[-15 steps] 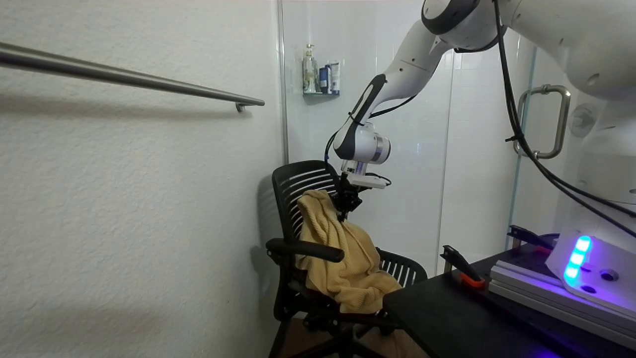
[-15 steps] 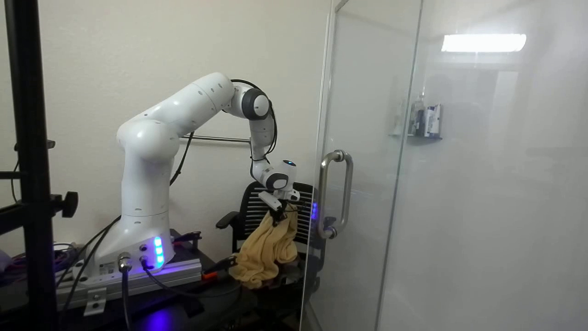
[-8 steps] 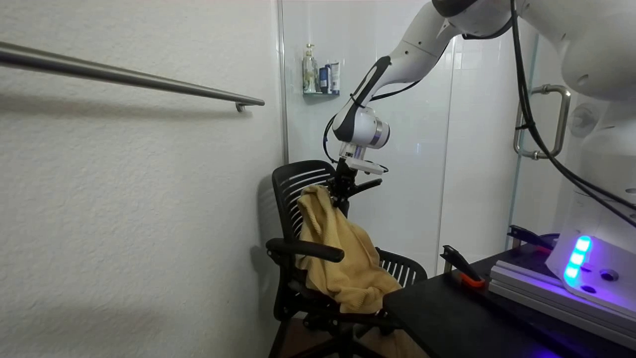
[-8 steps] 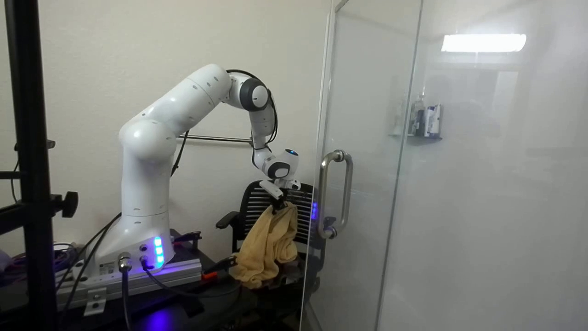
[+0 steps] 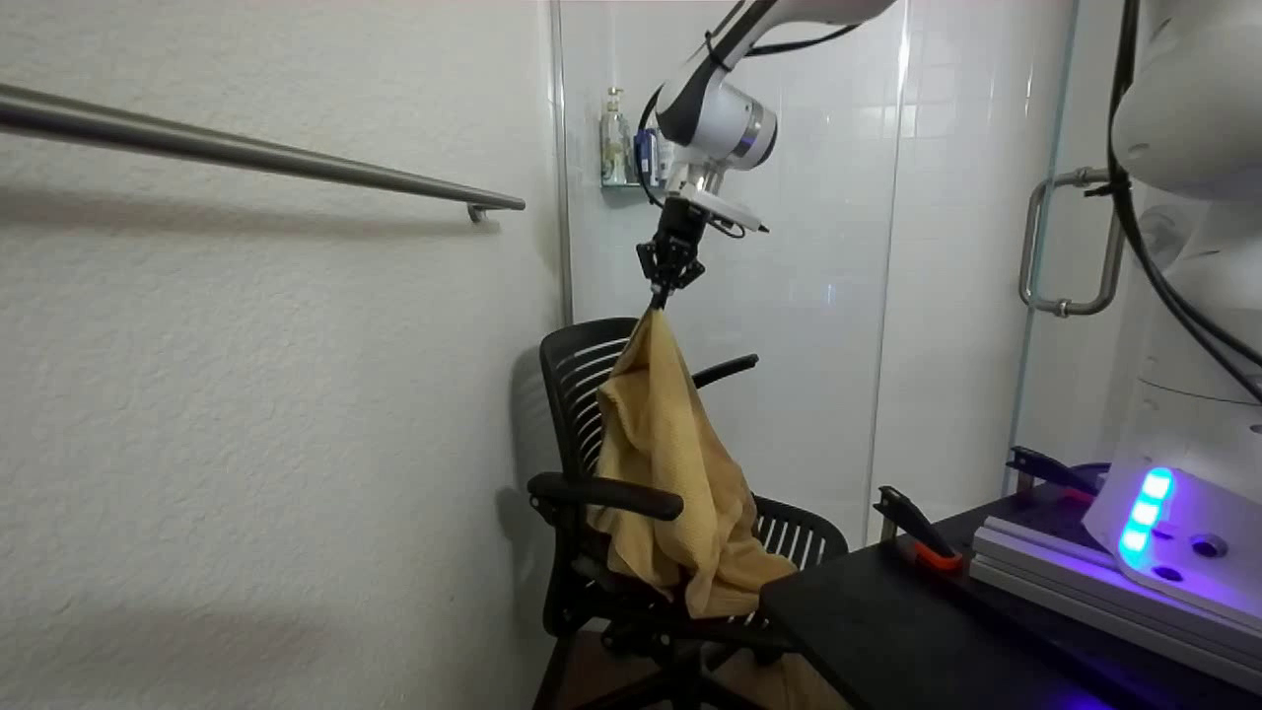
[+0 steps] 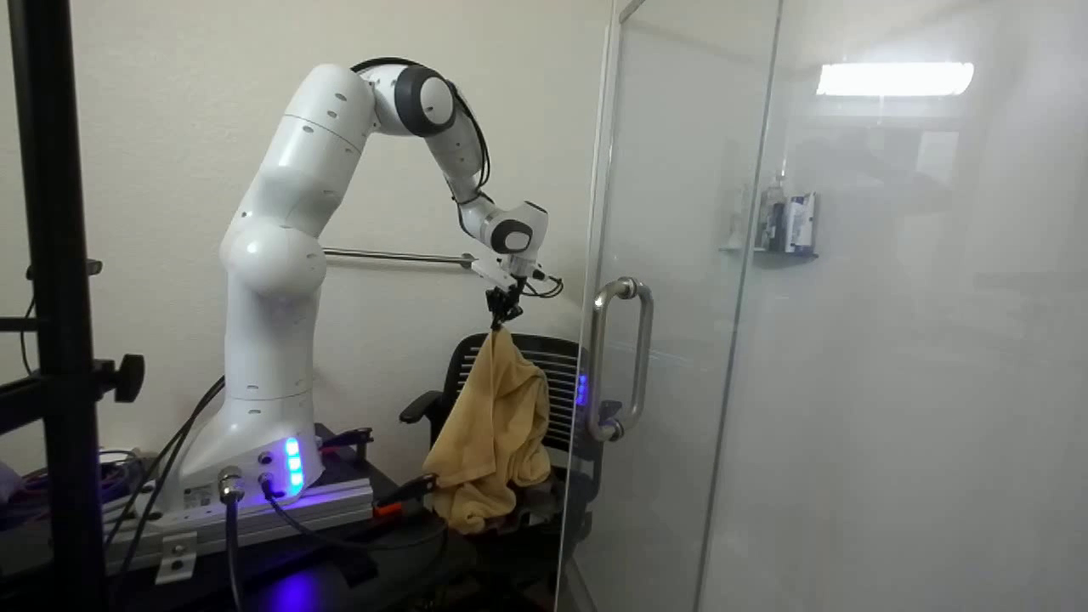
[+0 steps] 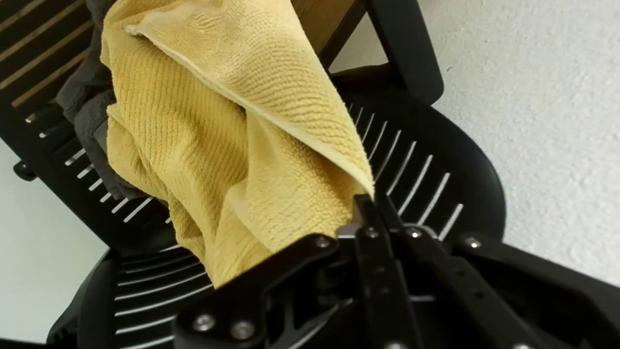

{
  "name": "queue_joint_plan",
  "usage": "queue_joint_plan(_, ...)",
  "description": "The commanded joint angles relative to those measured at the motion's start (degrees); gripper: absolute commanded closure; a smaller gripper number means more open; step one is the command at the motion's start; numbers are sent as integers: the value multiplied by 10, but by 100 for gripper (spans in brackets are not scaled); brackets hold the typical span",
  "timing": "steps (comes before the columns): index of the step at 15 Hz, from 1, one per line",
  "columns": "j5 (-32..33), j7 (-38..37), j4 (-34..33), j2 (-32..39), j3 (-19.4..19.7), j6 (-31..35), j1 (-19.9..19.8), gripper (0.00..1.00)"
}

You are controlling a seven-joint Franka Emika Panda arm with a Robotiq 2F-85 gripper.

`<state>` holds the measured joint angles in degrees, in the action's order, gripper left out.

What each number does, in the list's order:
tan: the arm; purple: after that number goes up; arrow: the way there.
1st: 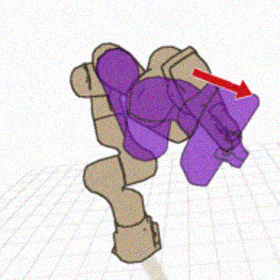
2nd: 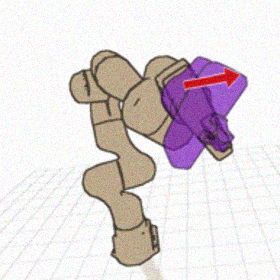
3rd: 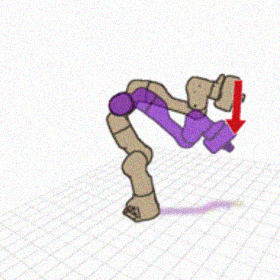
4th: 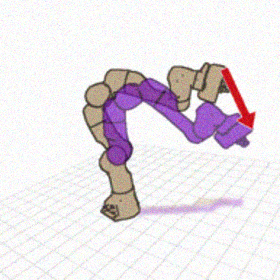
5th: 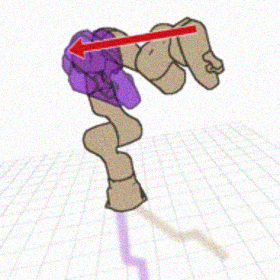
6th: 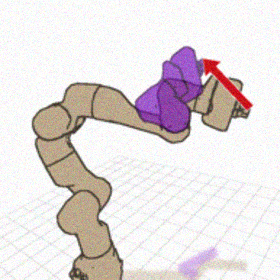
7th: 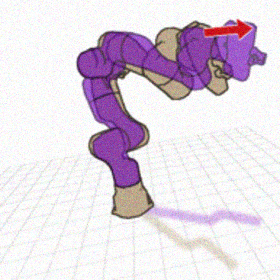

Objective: Remove the towels from the black chair and put them on the floor

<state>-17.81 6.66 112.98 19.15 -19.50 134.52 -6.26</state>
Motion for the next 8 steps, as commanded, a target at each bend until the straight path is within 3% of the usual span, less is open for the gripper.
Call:
queue_joint_plan(1,-1,-40,51,-128,35,-31,58,99)
queue_joint_plan(4,63,-112,63,-205,45,-32,116,99)
queue_joint_plan(8,229,-299,40,-269,17,-40,178,99)
